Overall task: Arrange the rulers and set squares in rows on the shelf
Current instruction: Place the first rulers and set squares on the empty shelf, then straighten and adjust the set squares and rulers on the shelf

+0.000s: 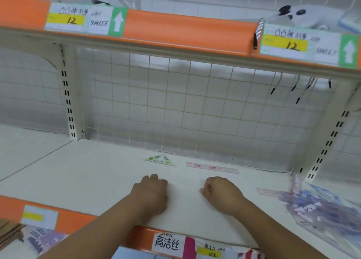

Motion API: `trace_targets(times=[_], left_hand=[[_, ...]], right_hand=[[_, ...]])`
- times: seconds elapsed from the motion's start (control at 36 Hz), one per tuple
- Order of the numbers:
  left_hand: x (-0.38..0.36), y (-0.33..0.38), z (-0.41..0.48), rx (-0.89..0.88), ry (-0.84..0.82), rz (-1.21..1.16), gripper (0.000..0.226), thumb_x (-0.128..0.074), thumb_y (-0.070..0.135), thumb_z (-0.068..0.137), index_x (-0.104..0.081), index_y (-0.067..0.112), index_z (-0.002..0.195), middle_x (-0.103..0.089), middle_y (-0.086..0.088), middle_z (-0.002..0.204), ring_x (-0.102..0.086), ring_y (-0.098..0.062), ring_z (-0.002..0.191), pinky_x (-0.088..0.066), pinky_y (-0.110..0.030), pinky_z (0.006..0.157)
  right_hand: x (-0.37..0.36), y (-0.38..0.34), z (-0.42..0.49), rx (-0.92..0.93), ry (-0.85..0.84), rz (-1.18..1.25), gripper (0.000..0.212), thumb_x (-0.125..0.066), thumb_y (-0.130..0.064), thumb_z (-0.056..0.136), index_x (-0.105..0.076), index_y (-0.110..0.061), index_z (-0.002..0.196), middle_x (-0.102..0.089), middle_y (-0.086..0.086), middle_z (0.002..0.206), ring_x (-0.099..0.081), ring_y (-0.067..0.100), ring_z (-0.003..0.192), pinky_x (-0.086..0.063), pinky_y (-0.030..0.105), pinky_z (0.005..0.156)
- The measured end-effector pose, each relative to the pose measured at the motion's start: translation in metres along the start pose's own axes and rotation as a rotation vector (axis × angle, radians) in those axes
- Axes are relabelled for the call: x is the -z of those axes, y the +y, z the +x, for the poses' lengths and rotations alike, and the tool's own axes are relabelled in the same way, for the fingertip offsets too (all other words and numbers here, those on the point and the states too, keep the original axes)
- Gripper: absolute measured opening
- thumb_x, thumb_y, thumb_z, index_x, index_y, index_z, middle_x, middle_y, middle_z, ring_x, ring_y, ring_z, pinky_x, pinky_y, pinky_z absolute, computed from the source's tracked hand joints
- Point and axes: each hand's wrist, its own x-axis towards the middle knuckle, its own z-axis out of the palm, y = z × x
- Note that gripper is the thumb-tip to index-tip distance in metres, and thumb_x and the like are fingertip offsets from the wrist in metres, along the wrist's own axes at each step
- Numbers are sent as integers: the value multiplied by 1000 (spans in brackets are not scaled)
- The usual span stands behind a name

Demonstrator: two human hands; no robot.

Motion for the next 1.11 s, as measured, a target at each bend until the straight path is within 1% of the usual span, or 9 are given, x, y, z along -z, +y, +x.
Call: trace_targets(times=[0.14, 0.25, 0.39, 0.56, 0.72, 0.81, 0.89, 1.06, 1.11], left_hand=[[11, 3, -7, -53, 15, 28, 48, -43, 37, 97, -39, 19, 141, -38, -9, 137, -37, -28, 128, -38, -40, 101], [19, 3, -11, -107, 10, 27, 48, -43, 38, 97, -40, 18, 140, -39, -10, 136, -37, -28, 127, -39, -40, 102], [25, 6, -13, -169, 12, 18, 50, -43, 41, 97, -39, 17, 140, -40, -9, 136, -37, -28, 128, -39, -40, 102], [24, 22, -19, -238, 0, -23, 54, -43, 43, 98, -34, 17, 144, -36, -9, 142, -34, -28, 131, -38, -40, 105], [27, 42, -26, -280, 0, -22, 56, -43, 44, 98, -32, 17, 145, -34, -8, 144, -33, -27, 133, -37, -39, 106], [29, 59, -25, -303, 2, -18, 57, -44, 45, 97, -31, 18, 146, -33, -9, 145, -33, -27, 133, -37, -39, 107], [29, 82, -22, -319, 9, -18, 57, -45, 45, 97, -33, 19, 145, -34, -9, 144, -33, -27, 132, -37, -40, 106], [22, 149, -11, -330, -6, -19, 56, -45, 46, 97, -34, 19, 144, -36, -7, 143, -34, -27, 132, -37, -39, 106], [19, 175, -7, -327, -9, -23, 56, -45, 46, 96, -35, 18, 144, -37, -7, 143, -34, -27, 132, -37, -39, 106]], right_hand=[[9, 0, -15, -37, 7, 16, 33, -44, -39, 96, -36, -29, 65, -52, -6, 86, -50, 16, 83, -44, 31, 76], [17, -2, -30, -88, 17, 34, 32, -44, -39, 96, -39, -27, 67, -49, -8, 80, -49, 14, 80, -42, 30, 72], [23, -4, -47, -138, 29, 41, 29, -43, -38, 97, -47, -20, 74, -57, -2, 85, -51, 14, 76, -43, 30, 69], [26, 4, -71, -189, 68, 54, 28, -45, -38, 96, -50, -18, 76, -57, -3, 81, -53, 15, 76, -45, 31, 71], [40, 22, -89, -242, 103, 68, 26, -47, -38, 96, -57, -15, 86, -64, 1, 91, -57, 18, 83, -46, 31, 72], [43, 36, -94, -246, 116, 65, 24, -48, -36, 96, -55, -16, 85, -62, 1, 89, -54, 16, 78, -43, 29, 70], [45, 55, -97, -242, 126, 53, 23, -47, -36, 95, -55, -17, 85, -63, 1, 94, -56, 17, 82, -46, 29, 75], [51, 112, -104, -232, 103, 69, 23, -48, -37, 95, -51, -20, 79, -61, -1, 92, -59, 18, 86, -49, 32, 80], [54, 139, -106, -230, 102, 49, 24, -47, -35, 95, -53, -15, 84, -57, -4, 79, -59, 18, 81, -48, 31, 73]])
